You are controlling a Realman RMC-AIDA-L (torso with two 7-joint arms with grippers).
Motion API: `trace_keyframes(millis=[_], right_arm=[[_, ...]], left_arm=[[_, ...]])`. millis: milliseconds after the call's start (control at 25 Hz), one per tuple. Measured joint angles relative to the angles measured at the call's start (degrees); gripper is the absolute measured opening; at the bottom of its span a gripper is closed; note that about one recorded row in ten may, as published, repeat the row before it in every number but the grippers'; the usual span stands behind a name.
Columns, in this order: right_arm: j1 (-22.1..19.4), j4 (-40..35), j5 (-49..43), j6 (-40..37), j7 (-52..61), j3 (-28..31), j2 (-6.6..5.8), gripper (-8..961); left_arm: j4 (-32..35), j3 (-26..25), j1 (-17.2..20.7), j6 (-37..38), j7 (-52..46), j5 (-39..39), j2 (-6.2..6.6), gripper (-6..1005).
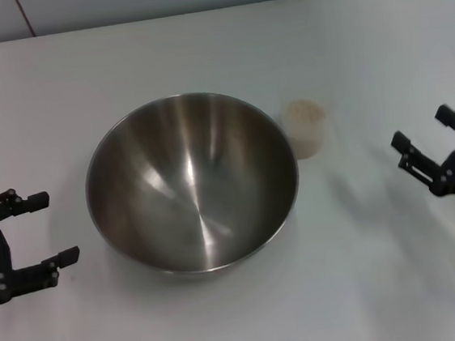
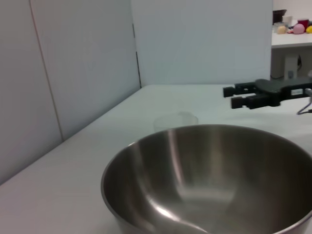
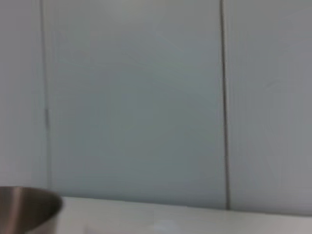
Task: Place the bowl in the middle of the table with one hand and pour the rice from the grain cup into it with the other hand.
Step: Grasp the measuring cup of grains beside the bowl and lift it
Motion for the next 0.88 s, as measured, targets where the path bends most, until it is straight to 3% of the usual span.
trace_keyframes(millis=[80,480,880], right_arm=[[1.83,2.06,0.0,2.61,-3.95,3.08,0.0,801],[8.3,4.49,-0.11,11.26,-4.59,3.72,0.03,802],[11.23,5.22,0.0,15.66,-4.7,4.55,0.03,802]], left_arm=[[-0.13,-0.08,-0.55,-0.05,-0.02,0.62,-0.32,815],[0.02,-0.1,-0.99,-0.13,-0.72,0.94,-0.47,814],[-0.07,-0.1,-1.09,-0.14,-0.73,1.02,-0.47,815]])
